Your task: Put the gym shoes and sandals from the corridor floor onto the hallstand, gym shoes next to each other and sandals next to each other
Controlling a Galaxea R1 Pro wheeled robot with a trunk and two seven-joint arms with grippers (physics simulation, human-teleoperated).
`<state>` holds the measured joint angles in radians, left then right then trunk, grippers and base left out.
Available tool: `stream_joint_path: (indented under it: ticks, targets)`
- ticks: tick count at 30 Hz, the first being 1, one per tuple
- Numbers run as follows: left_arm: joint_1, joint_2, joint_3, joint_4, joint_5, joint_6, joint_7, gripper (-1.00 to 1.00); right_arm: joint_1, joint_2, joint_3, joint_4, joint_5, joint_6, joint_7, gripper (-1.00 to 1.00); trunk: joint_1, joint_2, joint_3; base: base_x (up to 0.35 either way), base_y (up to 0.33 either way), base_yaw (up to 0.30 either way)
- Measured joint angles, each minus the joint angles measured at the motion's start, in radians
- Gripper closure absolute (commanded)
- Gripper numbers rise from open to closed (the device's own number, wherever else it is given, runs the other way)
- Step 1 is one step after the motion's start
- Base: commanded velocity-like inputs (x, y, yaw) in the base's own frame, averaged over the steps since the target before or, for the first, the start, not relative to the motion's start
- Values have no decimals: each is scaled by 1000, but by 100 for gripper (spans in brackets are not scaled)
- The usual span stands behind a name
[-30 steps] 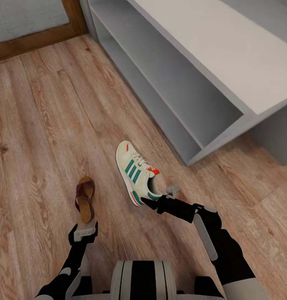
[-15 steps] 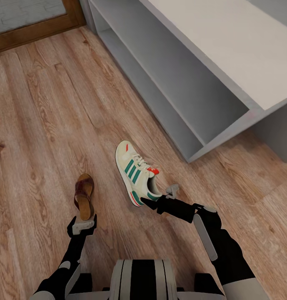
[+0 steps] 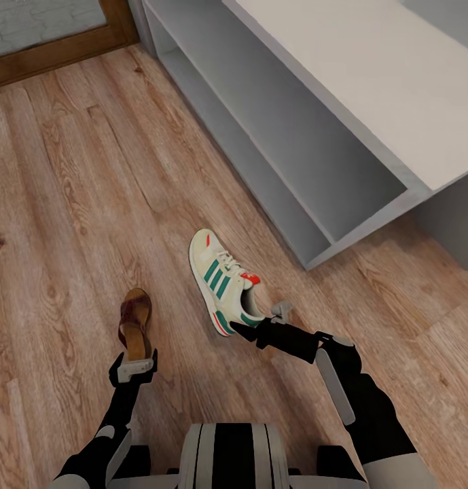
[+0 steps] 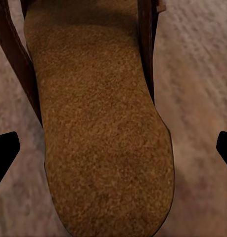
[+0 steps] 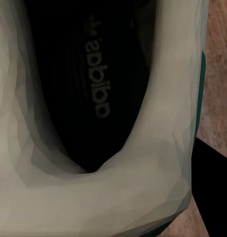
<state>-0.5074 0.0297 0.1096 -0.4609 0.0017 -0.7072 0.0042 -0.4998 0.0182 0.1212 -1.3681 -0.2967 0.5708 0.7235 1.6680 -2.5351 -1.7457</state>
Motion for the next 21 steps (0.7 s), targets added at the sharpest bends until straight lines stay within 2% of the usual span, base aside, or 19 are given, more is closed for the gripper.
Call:
stream_joint_path:
  ticks: [12,17,21]
  targets:
    - [0,0,-1,0,0,0,0,-100,0,0,4,0,0,0,0,100,0,0,-3,1,0,30]
    - [0,0,-1,1,0,0,0,-100,0,0,4,0,2,-1,0,100,1,-1,-21,0,0,121]
    - [0,-2,-1,1,0,0,0,-100,0,0,4,0,0,0,0,100,1,-1,-22,0,0,33]
